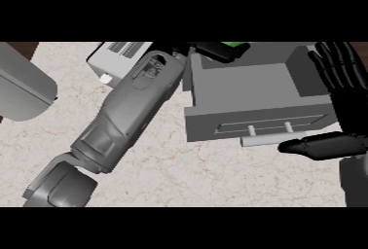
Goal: Pick up the cup, place it into the drawer and close the drawer
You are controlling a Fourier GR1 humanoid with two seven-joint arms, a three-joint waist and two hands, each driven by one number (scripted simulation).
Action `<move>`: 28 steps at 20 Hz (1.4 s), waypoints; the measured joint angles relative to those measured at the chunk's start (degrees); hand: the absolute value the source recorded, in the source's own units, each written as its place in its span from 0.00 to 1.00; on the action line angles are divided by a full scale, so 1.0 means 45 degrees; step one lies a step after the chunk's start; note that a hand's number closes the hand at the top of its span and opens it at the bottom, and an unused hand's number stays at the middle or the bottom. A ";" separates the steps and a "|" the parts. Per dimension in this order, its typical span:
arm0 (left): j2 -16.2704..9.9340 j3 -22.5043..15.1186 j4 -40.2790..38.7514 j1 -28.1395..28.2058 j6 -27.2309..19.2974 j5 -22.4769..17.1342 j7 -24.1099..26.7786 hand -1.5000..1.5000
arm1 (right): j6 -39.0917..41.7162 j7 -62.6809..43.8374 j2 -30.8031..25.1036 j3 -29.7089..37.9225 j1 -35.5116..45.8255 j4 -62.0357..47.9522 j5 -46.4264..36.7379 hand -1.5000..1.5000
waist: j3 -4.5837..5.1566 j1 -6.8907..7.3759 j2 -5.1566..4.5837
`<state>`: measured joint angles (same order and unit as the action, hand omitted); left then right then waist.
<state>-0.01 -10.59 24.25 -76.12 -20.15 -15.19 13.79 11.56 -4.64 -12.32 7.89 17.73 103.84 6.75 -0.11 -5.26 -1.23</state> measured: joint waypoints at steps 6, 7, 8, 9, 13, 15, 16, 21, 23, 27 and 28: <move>0.0001 -0.1277 -0.1171 -0.0148 0.0784 -0.0345 -0.0546 1.00 | 0.0188 0.0032 0.0002 -0.0166 0.0570 -0.0228 0.0132 0.00 | -0.0008 -0.0614 -0.0175; 0.0001 -0.1458 -0.1264 -0.0072 0.0813 -0.0421 -0.0543 1.00 | 0.0205 0.0030 0.0035 -0.0210 0.0646 -0.0219 0.0169 0.00 | -0.0008 -0.0729 -0.0200; 0.0003 -0.1625 -0.1381 -0.0091 0.0916 -0.0455 -0.0596 0.00 | 0.0216 0.0080 0.0064 -0.0235 0.0679 -0.0265 0.0171 0.00 | -0.0008 -0.0786 -0.0222; 0.0001 -0.1784 -0.1434 -0.0037 0.0938 -0.0524 -0.0593 0.00 | 0.0259 0.0046 0.0100 -0.0327 0.0737 -0.0256 0.0198 0.00 | -0.0009 -0.0902 -0.0247; 0.0001 -0.2112 -0.1289 0.0405 0.0929 -0.1092 -0.0201 0.00 | 0.0500 -0.0048 0.0121 -0.0535 0.0995 -0.0279 0.0392 0.00 | -0.0002 -0.1258 -0.0326; 0.0002 -0.2069 -0.1125 0.0645 0.0964 -0.1494 0.0210 0.00 | 0.0835 0.0008 0.0225 -0.0734 0.1076 -0.0362 0.0728 0.00 | 0.0001 -0.1327 -0.0376; 0.0001 -0.2044 -0.0998 0.0768 0.0980 -0.1747 0.0367 0.00 | 0.1045 -0.0028 0.0259 -0.0862 0.1190 -0.0432 0.0931 1.00 | 0.0004 -0.1348 -0.0386; 0.0002 -0.1746 -0.0377 0.0888 0.1380 -0.2929 0.1285 0.00 | 0.2628 -0.0237 0.0263 -0.1801 0.1285 -0.0375 0.2139 1.00 | 0.0016 -0.1371 -0.0357; 0.0000 -0.1551 -0.0188 0.0834 0.1370 -0.3405 0.1730 0.00 | 0.3248 -0.0480 0.0136 -0.2224 0.1263 -0.0457 0.2459 1.00 | 0.0022 -0.1286 -0.0336; 0.0001 -0.1318 -0.0085 0.0746 0.0968 -0.4097 0.2394 0.00 | 0.4604 -0.1326 -0.0851 -0.3104 0.1234 -0.0452 0.2350 1.00 | 0.0031 -0.0968 -0.0202; 0.0000 -0.1288 -0.0116 0.0757 0.0856 -0.4218 0.2572 0.00 | 0.4878 -0.1488 -0.1086 -0.3353 0.1086 -0.0381 0.2169 0.00 | 0.0030 -0.0899 -0.0171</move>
<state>-0.01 -16.39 23.73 -72.71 -16.29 -34.17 25.36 33.51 -11.34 -17.21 -7.20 22.61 102.12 16.51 0.03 -9.30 -2.01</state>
